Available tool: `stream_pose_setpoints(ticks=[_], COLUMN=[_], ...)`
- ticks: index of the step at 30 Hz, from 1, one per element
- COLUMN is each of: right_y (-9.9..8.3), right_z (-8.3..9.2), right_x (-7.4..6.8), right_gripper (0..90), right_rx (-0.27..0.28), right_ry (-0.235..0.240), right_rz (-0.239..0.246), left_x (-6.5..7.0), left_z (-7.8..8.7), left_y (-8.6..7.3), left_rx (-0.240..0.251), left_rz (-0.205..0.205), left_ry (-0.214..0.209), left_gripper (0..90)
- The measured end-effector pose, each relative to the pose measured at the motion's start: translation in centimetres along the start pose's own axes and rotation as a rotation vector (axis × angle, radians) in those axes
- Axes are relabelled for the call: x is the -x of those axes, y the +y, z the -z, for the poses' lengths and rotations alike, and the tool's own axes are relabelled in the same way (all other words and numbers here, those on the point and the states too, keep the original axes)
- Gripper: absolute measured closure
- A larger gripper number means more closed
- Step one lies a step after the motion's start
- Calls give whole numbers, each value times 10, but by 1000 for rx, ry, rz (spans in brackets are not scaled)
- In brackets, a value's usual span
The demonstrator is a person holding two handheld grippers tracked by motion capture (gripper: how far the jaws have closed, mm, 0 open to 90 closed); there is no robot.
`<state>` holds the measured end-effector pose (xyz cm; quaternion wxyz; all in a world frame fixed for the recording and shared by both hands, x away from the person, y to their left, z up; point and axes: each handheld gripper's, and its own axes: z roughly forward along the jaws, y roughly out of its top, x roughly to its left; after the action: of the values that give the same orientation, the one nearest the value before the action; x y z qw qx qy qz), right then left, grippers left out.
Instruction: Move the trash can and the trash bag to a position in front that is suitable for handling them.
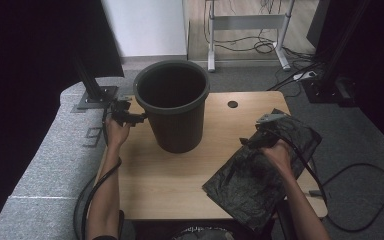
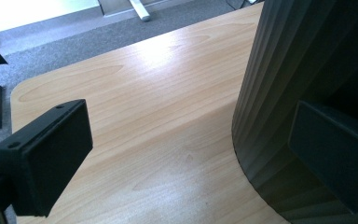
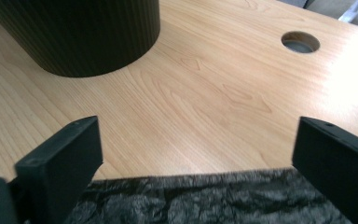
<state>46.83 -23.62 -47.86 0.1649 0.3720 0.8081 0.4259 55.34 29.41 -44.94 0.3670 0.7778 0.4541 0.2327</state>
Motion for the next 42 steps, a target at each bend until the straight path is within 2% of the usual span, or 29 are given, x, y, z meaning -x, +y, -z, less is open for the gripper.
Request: stream_pose_setpoints(ticks=[2, 5, 6, 8, 10, 13, 18, 21, 22, 23, 25, 27, 30, 33, 37, 42], right_y=[3, 11, 13, 18, 23, 32, 44, 48, 49, 50, 50, 49, 54, 60, 60, 45], right_z=[-2, -7, -9, -13, -17, -24, -36, -42, -44, -45, -45, -47, -52, -60, -61, -50], right_x=[0, 0, 0, 1, 2, 5, 12, 18, 20, 22, 30, 39, 48, 56, 57, 50], right_gripper=[85, 81, 82, 65, 50, 2, 0, 0, 0, 0, 0, 0, 0, 0, 0, 0], right_rx=[21, 12, 25, 30, 27, 20, 19, 19, 18, 1, -3, 9, 29, 29, 43, 69], right_ry=[27, 22, 25, 33, 15, 2, -23, -34, -41, -70, -96, -92, -104, -122, -128, -91], right_rz=[3, 22, 25, 6, 20, 7, 6, -5, -6, -2, 0, -32, -65, -79, -65, -84], left_x=[4, 13, 17, 25, 33, 45, 65, 78, 83, 87, 89, 85, 78, 77, 81, 90], left_z=[-2, -6, -8, -10, -14, -18, -26, -31, -32, -33, -34, -38, -46, -51, -49, -38], left_y=[0, 1, 2, 3, 6, 10, 17, 22, 23, 25, 28, 33, 44, 50, 46, 32], left_rx=[7, 8, 7, 12, 13, 14, 13, 17, 13, 13, 17, 16, 26, 21, 51, 66], left_rz=[-4, -23, -28, -39, -52, -76, -113, -132, -147, -167, -196, -171, -134, -152, -158, -137], left_ry=[-9, -28, -34, -42, -57, -76, -99, -128, -122, -119, -119, -97, -97, -87, -79, -128], left_gripper=[0, 0, 0, 0, 0, 0, 0, 0, 0, 0, 0, 0, 0, 0, 0, 0])
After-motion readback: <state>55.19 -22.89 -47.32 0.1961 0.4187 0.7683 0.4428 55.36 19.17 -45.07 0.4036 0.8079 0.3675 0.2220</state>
